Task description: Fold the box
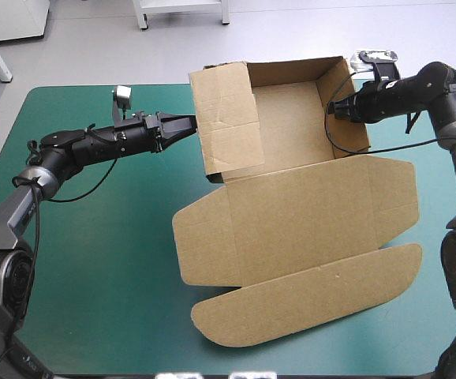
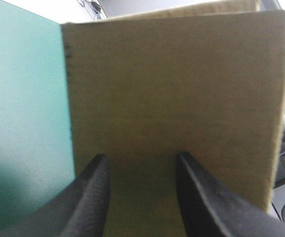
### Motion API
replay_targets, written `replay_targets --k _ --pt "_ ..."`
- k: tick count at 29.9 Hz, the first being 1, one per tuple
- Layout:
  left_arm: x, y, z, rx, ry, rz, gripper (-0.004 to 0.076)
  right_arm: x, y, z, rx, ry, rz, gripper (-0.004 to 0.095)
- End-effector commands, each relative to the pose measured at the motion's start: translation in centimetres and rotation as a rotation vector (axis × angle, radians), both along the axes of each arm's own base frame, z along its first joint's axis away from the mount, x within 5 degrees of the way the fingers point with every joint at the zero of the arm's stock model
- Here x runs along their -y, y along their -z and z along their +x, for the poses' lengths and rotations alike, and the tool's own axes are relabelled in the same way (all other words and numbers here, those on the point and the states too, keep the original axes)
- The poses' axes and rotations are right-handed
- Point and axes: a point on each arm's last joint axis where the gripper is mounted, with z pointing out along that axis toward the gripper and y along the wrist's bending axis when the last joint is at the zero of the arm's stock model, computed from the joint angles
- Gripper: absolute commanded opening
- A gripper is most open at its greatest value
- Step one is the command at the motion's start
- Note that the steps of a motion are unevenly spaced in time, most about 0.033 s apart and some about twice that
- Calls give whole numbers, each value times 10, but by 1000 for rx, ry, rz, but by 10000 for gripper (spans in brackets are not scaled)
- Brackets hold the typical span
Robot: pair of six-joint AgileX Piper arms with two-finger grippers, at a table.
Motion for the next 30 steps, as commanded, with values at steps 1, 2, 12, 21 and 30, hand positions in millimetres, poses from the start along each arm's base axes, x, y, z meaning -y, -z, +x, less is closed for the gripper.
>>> replay_targets --k 1,2,12,21,30 --pt "5 -50 -20 115 69 -200 313 -1 -32 -9 103 27 64 -17" --pt "5 -53 -21 125 71 -203 321 -1 -31 -8 100 29 65 -17" --pt "21 -85 -26 229 134 -85 374 -2 -20 -1 57 48 86 -16" --pt "48 -89 -22 212 50 381 376 -2 -17 0 27 75 113 -13" --pt "51 -109 -20 221 -57 514 376 -19 -10 -2 -4 91 -10 -9"
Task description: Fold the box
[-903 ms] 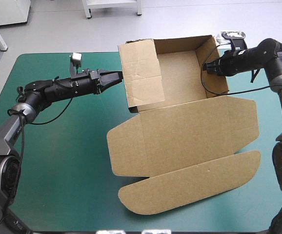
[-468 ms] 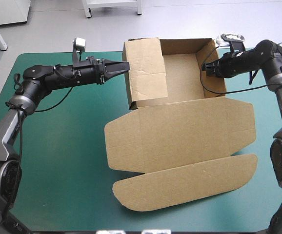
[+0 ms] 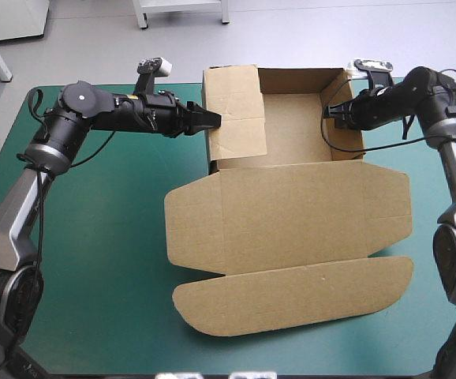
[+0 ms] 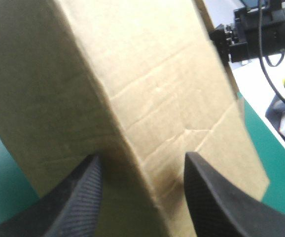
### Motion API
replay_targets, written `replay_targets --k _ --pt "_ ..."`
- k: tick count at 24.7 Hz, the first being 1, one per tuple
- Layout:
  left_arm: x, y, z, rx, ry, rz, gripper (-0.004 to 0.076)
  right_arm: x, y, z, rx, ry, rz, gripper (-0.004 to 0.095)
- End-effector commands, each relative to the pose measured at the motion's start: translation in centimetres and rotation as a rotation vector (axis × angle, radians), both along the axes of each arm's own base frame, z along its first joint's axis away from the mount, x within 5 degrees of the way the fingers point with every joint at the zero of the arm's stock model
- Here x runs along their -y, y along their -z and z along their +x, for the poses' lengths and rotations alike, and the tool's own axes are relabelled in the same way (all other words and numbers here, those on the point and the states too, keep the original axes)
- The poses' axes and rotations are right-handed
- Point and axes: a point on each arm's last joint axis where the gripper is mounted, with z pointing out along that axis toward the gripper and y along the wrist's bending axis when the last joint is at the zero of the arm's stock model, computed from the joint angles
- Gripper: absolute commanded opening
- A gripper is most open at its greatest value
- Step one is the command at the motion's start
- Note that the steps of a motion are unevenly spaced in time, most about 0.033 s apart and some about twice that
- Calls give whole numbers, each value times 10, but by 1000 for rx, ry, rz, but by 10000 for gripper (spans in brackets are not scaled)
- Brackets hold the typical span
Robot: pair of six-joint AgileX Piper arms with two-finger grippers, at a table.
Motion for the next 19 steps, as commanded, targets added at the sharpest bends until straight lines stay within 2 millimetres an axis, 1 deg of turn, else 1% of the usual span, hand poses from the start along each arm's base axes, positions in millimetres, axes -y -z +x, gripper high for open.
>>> replay_targets --k 1,6,10,14,15,17,19 --pt "-1 -36 -13 76 -69 7 376 -17 -36 -14 102 4 4 -9" --pt "3 -24 -11 31 -125 129 376 -35 -38 -14 124 7 27 -9" --pt "15 -10 -10 -10 -131 233 376 -38 -36 -13 110 26 44 -9" --pt "23 -8 -10 14 -159 317 375 -40 -32 -12 91 33 56 -9" --pt "25 -4 -8 -3 -172 376 375 -41 -29 -10 81 33 57 -9" --pt "27 1 -3 -28 -184 436 375 -44 -28 -11 74 26 47 -8" --pt "28 1 2 -53 -192 462 375 -48 -26 -11 68 21 40 -7"
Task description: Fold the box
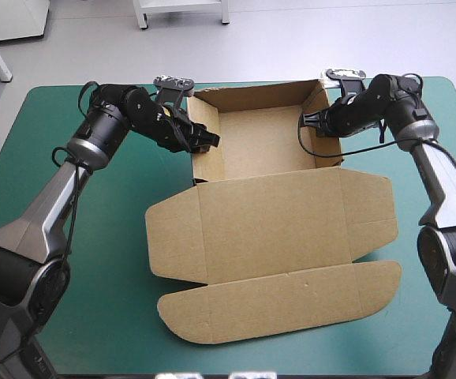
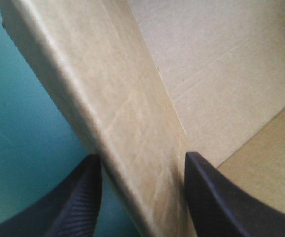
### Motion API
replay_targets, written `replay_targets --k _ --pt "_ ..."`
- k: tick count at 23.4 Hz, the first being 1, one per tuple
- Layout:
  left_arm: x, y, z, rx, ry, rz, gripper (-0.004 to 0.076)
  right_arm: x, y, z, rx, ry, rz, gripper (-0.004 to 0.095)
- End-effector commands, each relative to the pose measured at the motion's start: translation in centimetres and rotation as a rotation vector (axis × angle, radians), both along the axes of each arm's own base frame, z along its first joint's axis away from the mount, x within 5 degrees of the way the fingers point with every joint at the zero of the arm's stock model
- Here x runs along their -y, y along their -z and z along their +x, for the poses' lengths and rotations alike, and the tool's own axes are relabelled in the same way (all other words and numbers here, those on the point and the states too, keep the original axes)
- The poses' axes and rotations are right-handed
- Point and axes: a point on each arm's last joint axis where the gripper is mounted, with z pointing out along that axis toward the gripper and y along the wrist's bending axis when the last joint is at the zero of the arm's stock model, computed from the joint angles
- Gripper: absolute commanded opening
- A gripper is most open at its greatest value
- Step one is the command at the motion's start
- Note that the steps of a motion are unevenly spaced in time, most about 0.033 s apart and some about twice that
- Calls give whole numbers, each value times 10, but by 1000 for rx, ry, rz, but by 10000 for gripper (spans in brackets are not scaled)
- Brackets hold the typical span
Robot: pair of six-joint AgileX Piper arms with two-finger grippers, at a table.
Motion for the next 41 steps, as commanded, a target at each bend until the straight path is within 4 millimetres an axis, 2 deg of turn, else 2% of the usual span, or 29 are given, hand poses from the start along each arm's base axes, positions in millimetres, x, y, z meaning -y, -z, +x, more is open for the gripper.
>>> replay_targets --k 1,4,8,16,18,19,20,21,25,29,31,35,41 --pt "1 -26 -2 42 -18 -13 375 -8 -35 -10 104 17 67 -7" --pt "9 -15 5 -23 10 65 374 -15 -26 -7 76 10 51 -7" --pt "12 -5 15 -13 -34 198 355 -18 -16 -2 46 21 65 -7" --pt "17 19 27 -59 -35 235 262 -22 -4 2 12 16 63 -7" --pt "13 25 33 -45 -48 298 174 -22 -4 2 10 15 59 -7" --pt "13 31 36 -49 -51 319 69 -23 -3 1 4 3 51 -7" --pt "13 33 36 -53 -45 321 3 -25 -3 0 0 -4 36 -7" --pt "14 35 37 -57 -35 320 -7 -25 -1 0 -3 -9 21 -7" --pt "16 43 40 -74 -30 328 -8 -36 8 -2 -17 -50 -75 -6" --pt "18 52 44 -90 -26 339 -8 -42 38 4 -121 -73 -116 -7" --pt "17 56 46 -93 -38 356 -8 -42 43 6 -129 -73 -123 -7" --pt "18 67 52 -92 -44 368 -8 -41 45 9 -120 -70 -132 -6" --pt "20 72 56 -80 -45 361 -8 -39 47 8 -130 -73 -160 -3"
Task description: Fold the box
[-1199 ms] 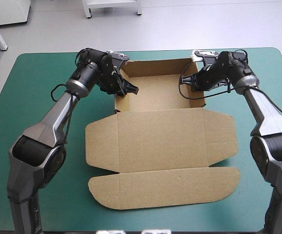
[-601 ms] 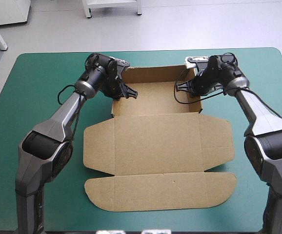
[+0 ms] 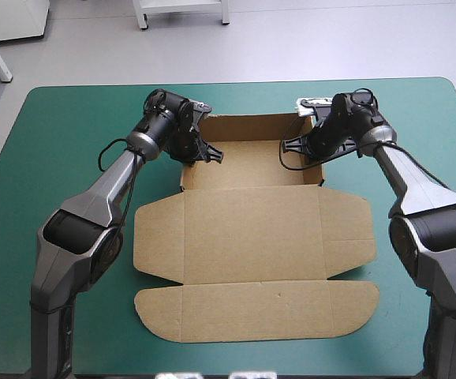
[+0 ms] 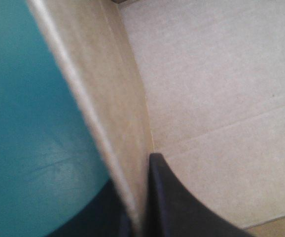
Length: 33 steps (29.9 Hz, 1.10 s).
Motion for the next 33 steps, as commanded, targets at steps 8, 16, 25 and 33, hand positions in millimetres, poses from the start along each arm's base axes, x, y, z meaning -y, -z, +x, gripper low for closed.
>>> replay_targets --k 8,16,25,33 --pt "-3 -34 -4 112 37 2 116 -3 -32 -5 87 -64 -16 272" --pt "-1 -42 -6 123 38 -26 498 -3 -40 -4 102 -56 -12 366" --pt "-6 -95 -22 284 56 -126 526 5 -76 -19 185 -50 -45 366" --pt "-33 -173 -78 395 73 -153 526 15 -120 -47 258 -43 -56 366"
